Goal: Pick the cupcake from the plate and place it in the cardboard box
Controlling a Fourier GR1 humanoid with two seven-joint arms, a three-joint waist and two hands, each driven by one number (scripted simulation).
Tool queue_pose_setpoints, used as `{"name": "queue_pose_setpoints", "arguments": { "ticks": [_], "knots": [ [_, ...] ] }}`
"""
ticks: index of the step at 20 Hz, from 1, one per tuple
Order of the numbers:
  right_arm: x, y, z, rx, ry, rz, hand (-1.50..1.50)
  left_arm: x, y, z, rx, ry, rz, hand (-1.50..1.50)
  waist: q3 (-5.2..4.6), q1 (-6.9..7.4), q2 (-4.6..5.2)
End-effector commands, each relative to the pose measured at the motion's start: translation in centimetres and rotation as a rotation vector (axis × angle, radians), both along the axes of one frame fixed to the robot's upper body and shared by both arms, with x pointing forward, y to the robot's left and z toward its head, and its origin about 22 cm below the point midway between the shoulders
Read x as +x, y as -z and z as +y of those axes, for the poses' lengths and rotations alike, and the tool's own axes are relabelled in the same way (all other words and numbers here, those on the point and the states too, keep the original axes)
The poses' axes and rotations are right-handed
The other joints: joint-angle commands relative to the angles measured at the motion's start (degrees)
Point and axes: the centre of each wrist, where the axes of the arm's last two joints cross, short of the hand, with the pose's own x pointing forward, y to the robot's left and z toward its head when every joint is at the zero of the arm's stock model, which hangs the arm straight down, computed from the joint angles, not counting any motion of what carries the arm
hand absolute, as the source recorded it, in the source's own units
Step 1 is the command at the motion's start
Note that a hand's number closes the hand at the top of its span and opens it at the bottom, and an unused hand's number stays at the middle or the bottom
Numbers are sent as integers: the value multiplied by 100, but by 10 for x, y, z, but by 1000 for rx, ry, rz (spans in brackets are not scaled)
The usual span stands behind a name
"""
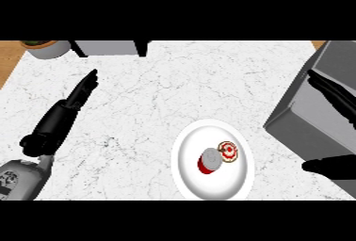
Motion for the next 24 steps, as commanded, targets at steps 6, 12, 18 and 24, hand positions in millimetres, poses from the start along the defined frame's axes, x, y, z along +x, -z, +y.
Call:
{"name": "queue_pose_setpoints", "arguments": {
  "ticks": [6, 12, 18, 24],
  "knots": [
    [-22, -18, 58, -483, -30, 170, -150, 2, 5, -4, 4, 33, -1, 0, -12, 107, 5],
    [-41, -23, 116, -640, 5, 218, -150, 4, 2, -3, -9, 30, -9, 0, -9, 121, -7],
    [-47, -16, 176, -718, 35, 305, -150, 13, -2, -17, 13, 29, 5, 0, -7, 111, 2],
    [-38, 10, 179, -726, 53, 381, -150, 15, -6, 0, 5, 8, -1, 0, 4, 70, 10]
  ]
}}
